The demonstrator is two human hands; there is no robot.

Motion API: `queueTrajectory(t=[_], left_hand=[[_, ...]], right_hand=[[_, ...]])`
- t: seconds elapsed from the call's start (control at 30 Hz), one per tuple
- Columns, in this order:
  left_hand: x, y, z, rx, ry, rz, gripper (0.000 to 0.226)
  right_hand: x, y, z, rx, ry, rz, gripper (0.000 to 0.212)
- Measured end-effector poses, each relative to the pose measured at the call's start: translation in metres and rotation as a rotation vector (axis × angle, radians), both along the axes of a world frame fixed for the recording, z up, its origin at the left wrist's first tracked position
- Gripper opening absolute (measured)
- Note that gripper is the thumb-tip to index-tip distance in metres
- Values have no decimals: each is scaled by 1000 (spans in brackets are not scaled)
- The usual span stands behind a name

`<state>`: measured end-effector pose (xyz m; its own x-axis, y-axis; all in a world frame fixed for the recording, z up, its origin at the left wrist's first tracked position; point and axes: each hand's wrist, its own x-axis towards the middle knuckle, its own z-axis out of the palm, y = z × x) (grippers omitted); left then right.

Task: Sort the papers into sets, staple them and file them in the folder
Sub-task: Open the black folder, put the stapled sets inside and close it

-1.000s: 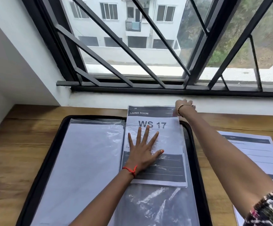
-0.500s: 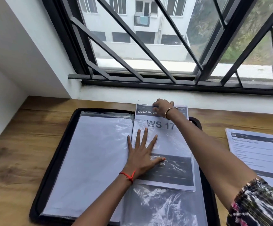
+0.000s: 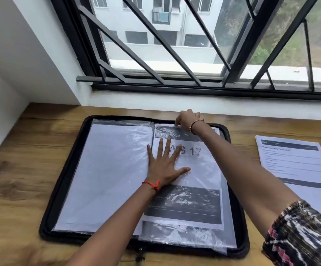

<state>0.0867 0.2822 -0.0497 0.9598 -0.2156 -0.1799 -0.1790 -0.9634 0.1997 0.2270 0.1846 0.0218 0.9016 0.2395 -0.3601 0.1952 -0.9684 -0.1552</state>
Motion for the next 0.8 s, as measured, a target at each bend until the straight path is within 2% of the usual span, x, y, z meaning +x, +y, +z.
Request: queueTrajectory(t=[0.1,0.3,0.57,0.7,0.8], left_hand=[[1,-1,0,-1,21,4,111],[1,-3,3,20,53,-6,116],[1,-3,4,2,59,3,99],[0,1,8,-132,52,41,80],[-8,6,18,-248,-22,119,63]], right_hand=[[-10,0,0,-18,50,18,25],[-24,-1,-4,-35,73,46,34],[-35,-3,-3,-46,67,44,34],[-49,-4,-8,-32,-72,37,42],[-75,0,-21,115,-208,-46,45]])
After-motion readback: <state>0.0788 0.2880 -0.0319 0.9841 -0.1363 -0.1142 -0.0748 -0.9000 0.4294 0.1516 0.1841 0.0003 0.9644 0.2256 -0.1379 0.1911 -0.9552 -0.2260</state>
